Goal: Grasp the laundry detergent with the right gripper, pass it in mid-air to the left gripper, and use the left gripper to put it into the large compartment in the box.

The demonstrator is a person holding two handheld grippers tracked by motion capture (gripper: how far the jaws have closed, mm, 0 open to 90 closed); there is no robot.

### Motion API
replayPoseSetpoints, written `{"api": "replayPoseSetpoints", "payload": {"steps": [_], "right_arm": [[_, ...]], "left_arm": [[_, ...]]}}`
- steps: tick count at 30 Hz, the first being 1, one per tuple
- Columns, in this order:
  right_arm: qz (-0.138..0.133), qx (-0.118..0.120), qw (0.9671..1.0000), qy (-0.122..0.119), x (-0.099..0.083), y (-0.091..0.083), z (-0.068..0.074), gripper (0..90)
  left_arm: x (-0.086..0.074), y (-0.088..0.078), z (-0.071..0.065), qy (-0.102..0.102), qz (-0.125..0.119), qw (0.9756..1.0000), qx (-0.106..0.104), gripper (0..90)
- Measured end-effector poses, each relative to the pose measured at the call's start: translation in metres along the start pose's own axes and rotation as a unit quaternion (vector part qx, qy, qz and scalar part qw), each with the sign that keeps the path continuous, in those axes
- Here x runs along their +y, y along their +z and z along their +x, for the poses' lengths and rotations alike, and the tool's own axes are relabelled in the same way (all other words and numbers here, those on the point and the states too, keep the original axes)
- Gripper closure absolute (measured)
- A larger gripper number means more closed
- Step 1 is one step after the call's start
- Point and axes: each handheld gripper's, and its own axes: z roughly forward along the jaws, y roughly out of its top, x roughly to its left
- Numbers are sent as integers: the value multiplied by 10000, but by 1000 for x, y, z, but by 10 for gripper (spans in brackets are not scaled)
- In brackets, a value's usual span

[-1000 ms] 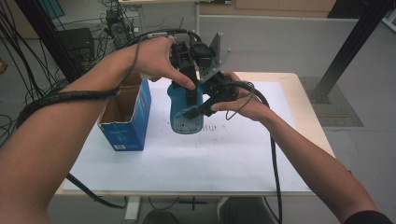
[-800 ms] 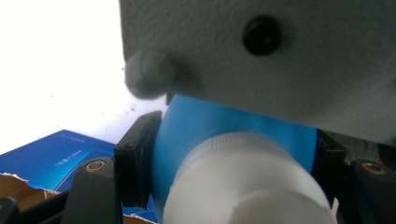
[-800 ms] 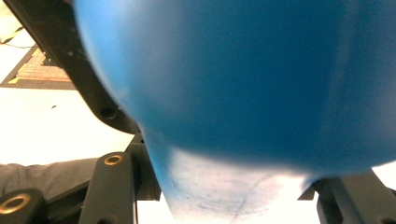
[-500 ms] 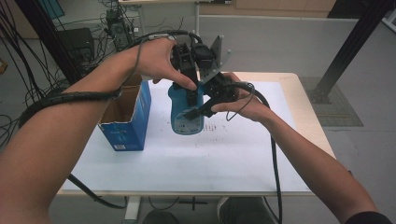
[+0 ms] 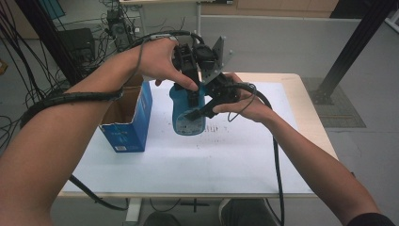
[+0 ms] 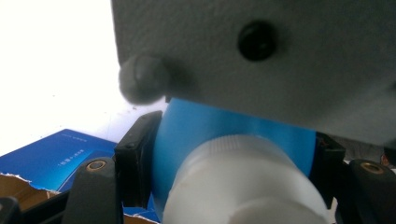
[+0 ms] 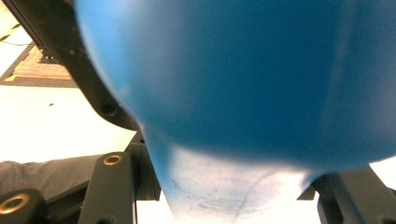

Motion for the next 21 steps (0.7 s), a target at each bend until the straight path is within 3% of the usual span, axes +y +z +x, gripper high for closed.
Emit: {"api": "replayPoseSetpoints", "payload": {"steps": [21], "right_arm": [[8, 39, 10000, 15, -1, 3, -1, 429]], "left_arm": [[-2, 3, 1, 2, 9, 10000, -8, 350]]}}
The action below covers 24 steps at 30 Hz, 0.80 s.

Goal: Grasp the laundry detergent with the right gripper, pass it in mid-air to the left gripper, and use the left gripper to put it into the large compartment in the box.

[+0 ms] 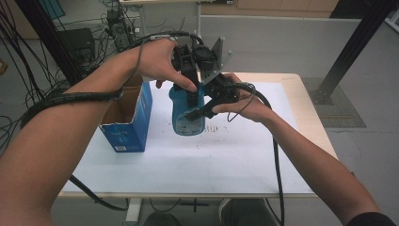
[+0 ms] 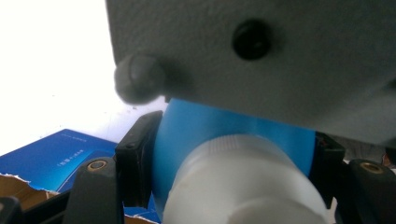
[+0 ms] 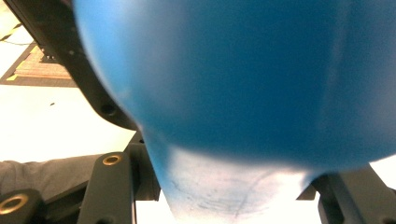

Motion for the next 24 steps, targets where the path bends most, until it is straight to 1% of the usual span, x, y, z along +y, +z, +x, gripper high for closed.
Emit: {"api": "replayPoseSetpoints", "payload": {"steps": [1, 7, 18, 24], "right_arm": [[-1, -4, 10000, -36, 0, 0, 0, 428], [3, 17, 10000, 7, 0, 1, 0, 428], [21, 70, 10000, -1, 0, 3, 0, 426], [-4, 56, 10000, 3, -1, 3, 0, 425]], "left_arm": [[0, 0, 0, 0, 0, 10000, -3, 350], [-1, 0, 0, 3, 33, 10000, -22, 351], [-3, 2, 0, -26, 39, 10000, -61, 352], [-2, 2, 0, -28, 43, 10000, -70, 353]]}}
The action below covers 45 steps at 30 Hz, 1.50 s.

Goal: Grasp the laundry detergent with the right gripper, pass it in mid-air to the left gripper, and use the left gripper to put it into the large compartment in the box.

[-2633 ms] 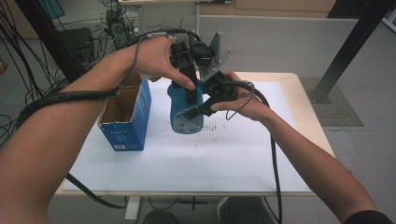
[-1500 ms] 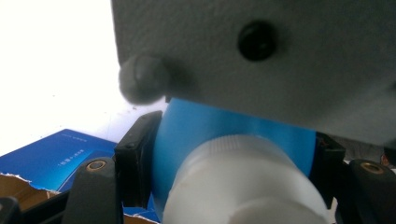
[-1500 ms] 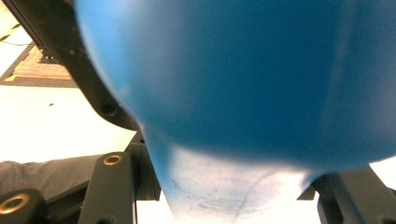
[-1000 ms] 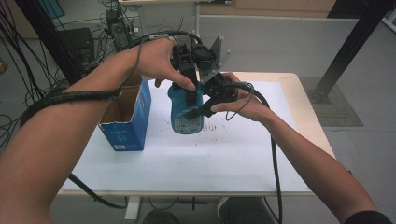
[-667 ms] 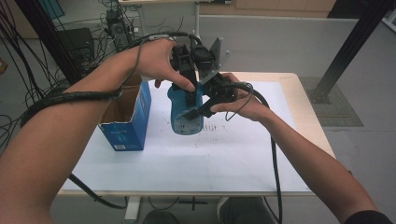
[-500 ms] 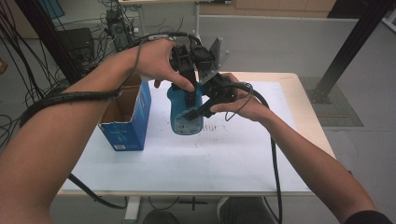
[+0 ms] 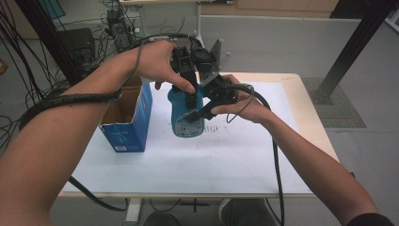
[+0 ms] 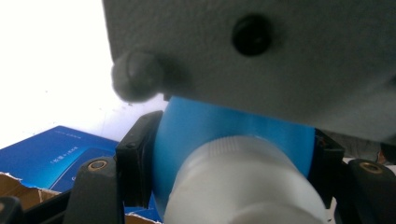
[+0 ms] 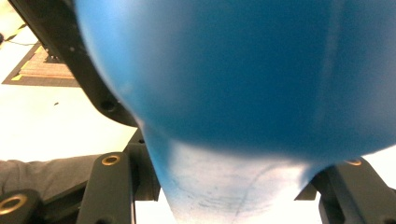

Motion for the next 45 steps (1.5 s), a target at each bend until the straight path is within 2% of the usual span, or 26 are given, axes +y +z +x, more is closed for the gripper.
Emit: {"api": "replayPoseSetpoints", "payload": {"steps": [20, 45], "right_arm": [[0, 55, 10000, 16, -1, 0, 0, 422], [-30, 49, 10000, 12, -1, 0, 0, 417]], "left_arm": [[-2, 0, 0, -32, -2, 10000, -47, 355], [-3, 0, -1, -32, -13, 10000, 10, 356]]}}
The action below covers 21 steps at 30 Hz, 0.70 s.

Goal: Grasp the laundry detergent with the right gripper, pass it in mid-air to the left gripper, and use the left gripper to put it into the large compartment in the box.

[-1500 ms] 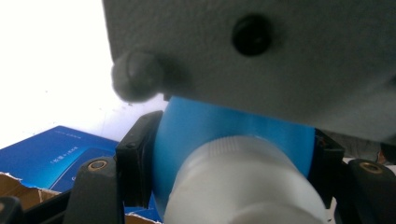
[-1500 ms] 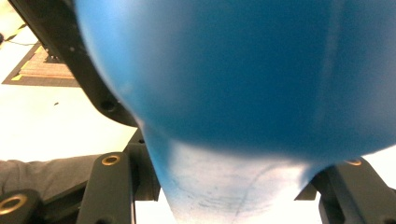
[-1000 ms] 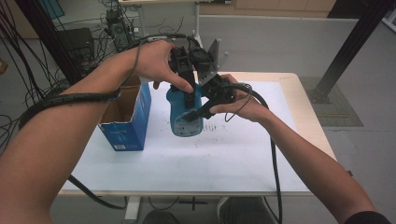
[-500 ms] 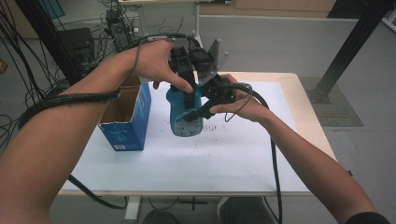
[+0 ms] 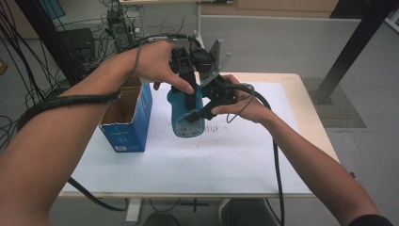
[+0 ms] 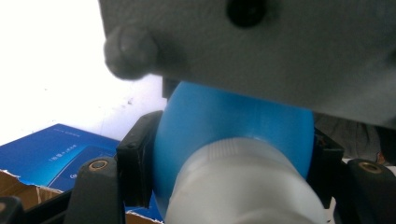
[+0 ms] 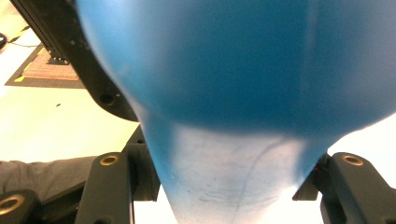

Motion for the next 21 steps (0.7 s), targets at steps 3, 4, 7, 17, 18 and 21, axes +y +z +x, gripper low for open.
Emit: {"api": "replayPoseSetpoints", "payload": {"steps": [3, 4, 7, 17, 18, 21], "right_arm": [[-6, 16, 10000, 10, 0, 0, 0, 417], [-9, 18, 10000, 4, 0, 1, 0, 417], [6, 22, 10000, 16, 0, 1, 1, 417], [-39, 29, 10000, -2, 1, 1, 2, 417], [-36, 25, 10000, -7, 1, 1, 2, 417], [-34, 22, 10000, -16, 1, 1, 2, 417]], "left_arm": [[0, 0, 0, -1, 10, 10000, -5, 357], [0, 0, 0, -2, 11, 10000, -2, 356], [0, 0, -1, -2, 36, 10000, 0, 357], [-1, -1, -2, -8, 26, 10000, 13, 357], [-1, -1, -2, -2, 53, 10000, 4, 357], [-1, -1, -2, -1, 64, 10000, 8, 357]]}}
